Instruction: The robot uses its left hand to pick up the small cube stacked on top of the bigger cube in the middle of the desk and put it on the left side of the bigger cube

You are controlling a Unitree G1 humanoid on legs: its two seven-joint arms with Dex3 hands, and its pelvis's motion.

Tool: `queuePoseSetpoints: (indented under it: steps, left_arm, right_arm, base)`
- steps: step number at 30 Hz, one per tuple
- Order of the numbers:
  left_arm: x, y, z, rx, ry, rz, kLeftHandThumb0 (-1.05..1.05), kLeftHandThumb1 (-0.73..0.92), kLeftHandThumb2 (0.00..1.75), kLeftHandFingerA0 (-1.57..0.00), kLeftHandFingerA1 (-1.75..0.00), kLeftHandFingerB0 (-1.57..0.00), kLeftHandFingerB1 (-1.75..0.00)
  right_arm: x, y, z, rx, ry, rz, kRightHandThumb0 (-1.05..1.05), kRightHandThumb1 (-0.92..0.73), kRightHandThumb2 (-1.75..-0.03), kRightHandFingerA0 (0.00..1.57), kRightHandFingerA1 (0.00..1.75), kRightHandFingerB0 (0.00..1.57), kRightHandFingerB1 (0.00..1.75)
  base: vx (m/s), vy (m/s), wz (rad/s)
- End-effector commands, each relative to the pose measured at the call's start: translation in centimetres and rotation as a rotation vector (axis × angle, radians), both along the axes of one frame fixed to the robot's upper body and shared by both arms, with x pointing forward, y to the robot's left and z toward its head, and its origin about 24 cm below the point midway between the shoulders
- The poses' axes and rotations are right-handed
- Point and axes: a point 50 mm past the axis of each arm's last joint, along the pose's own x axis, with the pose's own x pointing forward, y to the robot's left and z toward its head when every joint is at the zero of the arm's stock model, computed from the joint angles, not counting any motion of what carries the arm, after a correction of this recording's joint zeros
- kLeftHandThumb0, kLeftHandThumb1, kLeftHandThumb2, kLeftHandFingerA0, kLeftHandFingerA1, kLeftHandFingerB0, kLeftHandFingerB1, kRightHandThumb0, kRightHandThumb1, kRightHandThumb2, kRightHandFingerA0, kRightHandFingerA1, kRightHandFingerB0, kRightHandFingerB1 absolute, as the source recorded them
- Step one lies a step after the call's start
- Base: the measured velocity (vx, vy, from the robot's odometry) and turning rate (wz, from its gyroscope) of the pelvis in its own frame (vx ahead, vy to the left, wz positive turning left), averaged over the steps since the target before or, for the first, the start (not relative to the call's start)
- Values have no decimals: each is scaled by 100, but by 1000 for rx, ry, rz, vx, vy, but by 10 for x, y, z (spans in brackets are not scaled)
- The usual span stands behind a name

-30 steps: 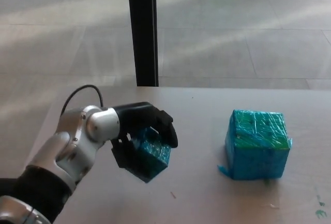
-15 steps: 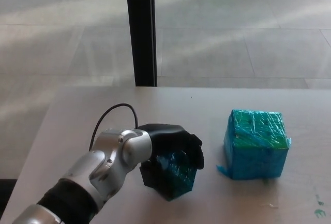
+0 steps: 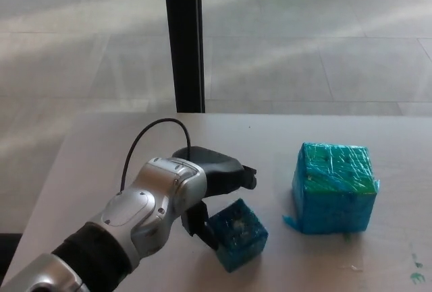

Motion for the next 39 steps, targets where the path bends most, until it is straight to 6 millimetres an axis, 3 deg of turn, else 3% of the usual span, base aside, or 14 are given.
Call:
queuePoseSetpoints:
  steps: [1, 2, 8, 9, 13, 16, 18, 19, 24, 25, 29, 35, 36, 39]
  left_arm:
    - [4, 8, 7, 100, -31, 52, -91, 49, 56, -2, -42, -9, -30]
    - [5, 8, 9, 109, -32, 54, -72, 39, 89, -2, -36, -7, -32]
    - [5, 12, 12, 112, -14, 54, -79, 43, 93, 0, -40, -10, -30]
    - [5, 13, 13, 103, -12, 57, -98, 53, 56, -2, -47, -9, -32]
    - [9, 25, 24, 28, 22, 131, -97, 52, 56, 0, -41, -8, -30]
    - [10, 32, 31, 13, 10, 142, -74, 40, 92, -2, -34, -7, -28]
    - [13, 57, 49, -65, -13, 211, -85, 50, 95, -3, -30, -8, -17]
    - [14, 67, 54, -96, -33, 230, -96, 55, 57, -4, -42, -9, -29]
    - [9, 122, 72, -284, -107, 354, -94, 43, 84, -9, -51, -8, -24]
    - [5, 143, 75, -351, -150, 390, -40, 13, 86, -3, -51, 0, -49]
    - [-25, 205, 93, -531, -240, 542, -75, 43, 80, -19, -55, -10, -40]
    - [-64, 291, 68, -696, -281, 843, -73, 47, 77, -21, -46, -12, -38]
    - [-71, 302, 62, -718, -286, 880, -79, 48, 85, -18, -49, -10, -39]
    - [-90, 325, 44, -755, -274, 976, -86, 61, 60, -23, -41, -20, -27]
  right_arm:
    - [5, -6, 11, -25, -45, -10, -75, -48, -74, 78, 100, 64, 77]
    - [6, -6, 11, -16, -51, -14, -74, -47, -73, 77, 101, 62, 78]
    - [3, -7, 9, -18, -50, -25, -76, -48, -71, 78, 101, 63, 78]
    - [2, -7, 9, -19, -49, -25, -74, -48, -70, 78, 100, 66, 76]
    - [1, -6, 9, -27, -30, 2, -74, -49, -71, 75, 96, 63, 73]
    - [0, -5, 9, -27, -33, 2, -73, -49, -71, 76, 97, 66, 74]
    - [1, -5, 9, -30, -35, -5, -73, -48, -70, 74, 96, 67, 74]
    - [1, -5, 10, -38, -35, 1, -74, -49, -70, 76, 96, 68, 74]
    - [-1, -6, 10, -44, -28, 5, -78, -34, -94, 80, 95, 67, 78]
    - [-1, -6, 10, -44, -28, 2, -76, -47, -71, 77, 98, 67, 77]
    - [-3, -7, 9, -34, -27, -11, -80, -45, -73, 78, 100, 68, 78]
    - [-6, -9, 8, -34, -14, -17, -73, -47, -71, 79, 97, 65, 75]
    - [-7, -9, 8, -38, -18, -22, -73, -37, -98, 80, 94, 63, 75]
    - [-7, -9, 7, -39, -22, -39, -71, -50, -66, 78, 94, 64, 70]
  base:
    - [0, 0, 0]
    - [0, 0, 0]
    - [0, 0, 0]
    - [0, 0, 0]
    - [0, 0, 0]
    - [0, 0, 0]
    - [0, 0, 0]
    - [0, 0, 0]
    - [0, 0, 0]
    - [0, 0, 0]
    - [0, 0, 0]
    - [0, 0, 0]
    - [0, 0, 0]
    - [0, 0, 0]
